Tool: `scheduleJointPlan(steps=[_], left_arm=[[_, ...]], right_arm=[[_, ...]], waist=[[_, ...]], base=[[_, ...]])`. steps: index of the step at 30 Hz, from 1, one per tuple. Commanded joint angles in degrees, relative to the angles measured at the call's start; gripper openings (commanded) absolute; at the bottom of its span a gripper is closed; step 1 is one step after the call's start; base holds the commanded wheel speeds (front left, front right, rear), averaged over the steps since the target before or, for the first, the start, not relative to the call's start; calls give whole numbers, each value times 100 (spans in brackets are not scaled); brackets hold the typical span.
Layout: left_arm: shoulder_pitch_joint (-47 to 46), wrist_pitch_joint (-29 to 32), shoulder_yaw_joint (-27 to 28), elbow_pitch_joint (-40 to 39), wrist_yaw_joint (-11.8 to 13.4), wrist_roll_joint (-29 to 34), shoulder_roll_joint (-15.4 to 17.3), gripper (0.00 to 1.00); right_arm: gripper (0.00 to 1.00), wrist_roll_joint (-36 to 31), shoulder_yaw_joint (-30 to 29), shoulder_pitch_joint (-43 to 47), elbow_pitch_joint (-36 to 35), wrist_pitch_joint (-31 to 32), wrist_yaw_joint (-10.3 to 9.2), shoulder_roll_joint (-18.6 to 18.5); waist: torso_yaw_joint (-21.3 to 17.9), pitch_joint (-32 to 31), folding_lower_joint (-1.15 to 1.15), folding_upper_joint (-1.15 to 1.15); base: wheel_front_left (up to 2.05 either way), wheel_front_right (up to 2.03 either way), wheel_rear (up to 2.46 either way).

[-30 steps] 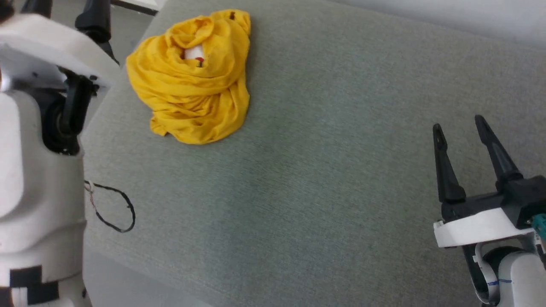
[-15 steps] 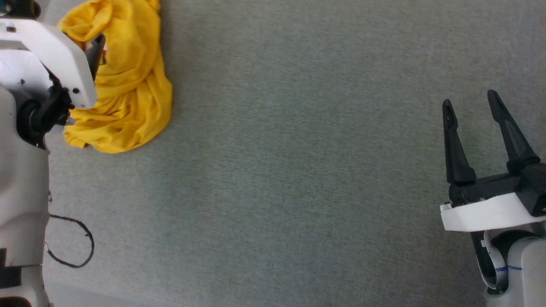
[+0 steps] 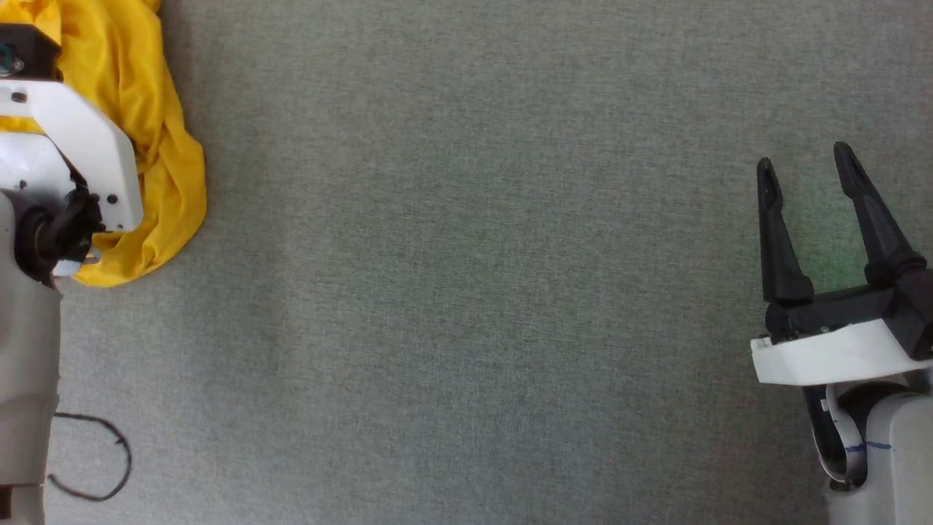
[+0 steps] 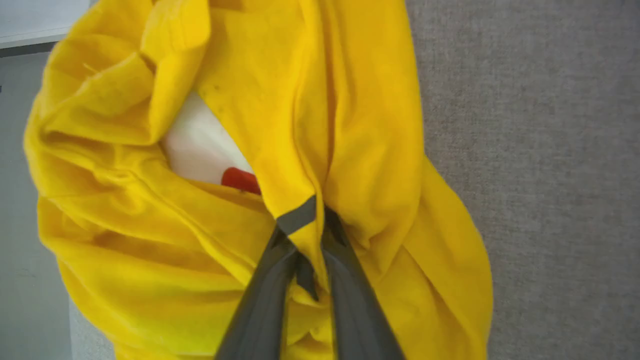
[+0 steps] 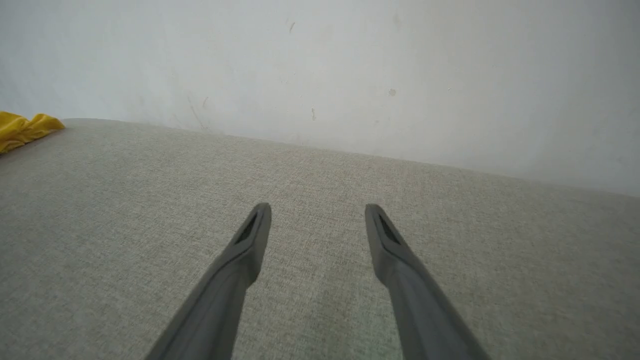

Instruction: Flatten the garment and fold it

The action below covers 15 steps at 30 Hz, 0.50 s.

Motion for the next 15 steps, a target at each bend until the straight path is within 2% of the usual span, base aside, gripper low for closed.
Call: scheduleJointPlan(steps=[1,10,15], left_arm=[[147,-72,-13,-33,-37,30,67,0],[53,-730,274,-181,71,-31,217,0],[-209,-1280,232,-327,-49,182,459,0]], right_arm=[[100,57,-9,-133,37,-45,-11,0],[100,180,36,-115,364,-218,-11,49],[100,277,-21,-9,621,-380,-11,74]], waist=[[5,-48,-1,-1],[-7,-594,-1,-1],[-85,-1100,-1,-1]], base=[[0,0,0],[0,0,0],[0,0,0]])
